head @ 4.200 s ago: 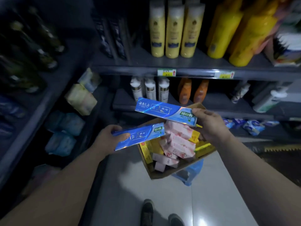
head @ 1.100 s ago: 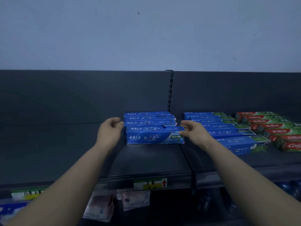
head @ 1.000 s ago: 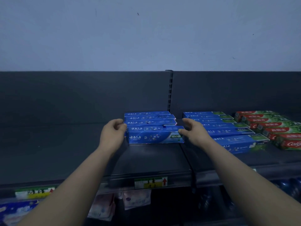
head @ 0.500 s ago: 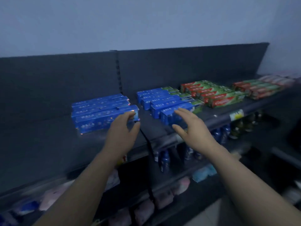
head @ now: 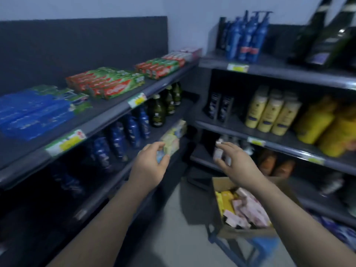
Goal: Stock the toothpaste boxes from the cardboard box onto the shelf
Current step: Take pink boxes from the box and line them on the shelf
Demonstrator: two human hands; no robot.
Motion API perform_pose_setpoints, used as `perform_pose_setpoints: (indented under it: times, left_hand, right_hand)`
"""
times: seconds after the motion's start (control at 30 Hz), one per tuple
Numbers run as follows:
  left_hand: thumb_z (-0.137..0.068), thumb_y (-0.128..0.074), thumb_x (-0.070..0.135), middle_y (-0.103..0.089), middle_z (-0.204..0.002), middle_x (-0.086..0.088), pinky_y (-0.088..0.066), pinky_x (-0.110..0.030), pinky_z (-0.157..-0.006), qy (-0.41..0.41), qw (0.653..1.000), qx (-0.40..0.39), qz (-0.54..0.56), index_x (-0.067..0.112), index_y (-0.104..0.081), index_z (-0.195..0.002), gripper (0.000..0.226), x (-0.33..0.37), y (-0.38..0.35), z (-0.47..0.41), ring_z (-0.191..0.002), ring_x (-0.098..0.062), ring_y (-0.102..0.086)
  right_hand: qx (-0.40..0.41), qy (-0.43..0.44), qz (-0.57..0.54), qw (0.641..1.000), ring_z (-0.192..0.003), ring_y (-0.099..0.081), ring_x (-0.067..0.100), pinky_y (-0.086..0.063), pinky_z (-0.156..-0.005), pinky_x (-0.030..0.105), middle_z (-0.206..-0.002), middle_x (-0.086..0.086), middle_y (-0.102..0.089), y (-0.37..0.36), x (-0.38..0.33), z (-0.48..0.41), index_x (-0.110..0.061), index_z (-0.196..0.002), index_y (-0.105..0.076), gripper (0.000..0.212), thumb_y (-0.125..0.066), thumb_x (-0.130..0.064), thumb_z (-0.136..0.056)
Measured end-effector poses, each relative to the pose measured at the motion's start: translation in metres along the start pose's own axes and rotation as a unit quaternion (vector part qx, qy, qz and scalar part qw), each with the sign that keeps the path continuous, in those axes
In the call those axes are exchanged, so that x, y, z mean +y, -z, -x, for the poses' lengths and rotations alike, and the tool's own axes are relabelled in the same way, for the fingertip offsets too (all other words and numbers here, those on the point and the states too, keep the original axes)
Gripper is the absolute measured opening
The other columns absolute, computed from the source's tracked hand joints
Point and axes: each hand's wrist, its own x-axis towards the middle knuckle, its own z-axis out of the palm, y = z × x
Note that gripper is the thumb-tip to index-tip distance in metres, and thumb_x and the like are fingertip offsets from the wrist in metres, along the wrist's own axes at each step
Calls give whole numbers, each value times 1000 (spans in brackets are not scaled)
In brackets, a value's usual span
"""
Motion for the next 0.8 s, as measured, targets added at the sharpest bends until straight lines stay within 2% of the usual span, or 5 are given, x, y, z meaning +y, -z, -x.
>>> perform_pose_setpoints:
  times: [0.3,0.43,0.57,0.7,0.8]
  left_hand:
    - [-94,-57,25,-58,-122,-2,-40,-22,-94,32,980,-192,31,12,-55,-129,37,74,-207,-15,-112,-16,-55]
    - [-92,-59,24,-63,-120,-5,-47,-36,-97,68,966,-250,24,12,-58,-124,34,70,-269,-21,-109,-19,-60]
    - [-93,-57,23,-62,-126,-5,-43,-33,-102,115,946,-303,14,9,-56,-127,36,57,-320,-36,-116,-18,-57]
    - [-92,-59,19,-63,-124,-5,-40,-26,-97,153,935,-320,15,6,-61,-121,31,39,-369,-57,-117,-19,-57]
    - [-91,-62,19,-63,-123,-6,-41,-29,-98,202,923,-327,30,6,-61,-123,35,24,-405,-74,-115,-21,-58]
  right_hand:
    - [-6,-206,-5,978,-122,-51,21,-32,-88,19,-134,4,-56,37,209,75,-15,-134,-54,45,-62,-27,-91]
    - [-27,-274,-37,961,-115,-56,23,-35,-82,24,-126,5,-62,21,269,90,-14,-124,-60,36,-61,-24,-89]
    - [-44,-337,-65,938,-110,-58,28,-36,-77,27,-119,10,-64,-3,312,93,-13,-127,-59,38,-62,-22,-89]
    - [-49,-369,-97,923,-101,-61,22,-39,-69,26,-113,0,-66,-35,353,86,-21,-122,-62,34,-59,-27,-89]
    - [-53,-402,-106,908,-87,-56,14,-34,-57,10,-112,-1,-67,-57,377,73,-21,-120,-63,30,-57,-25,-91]
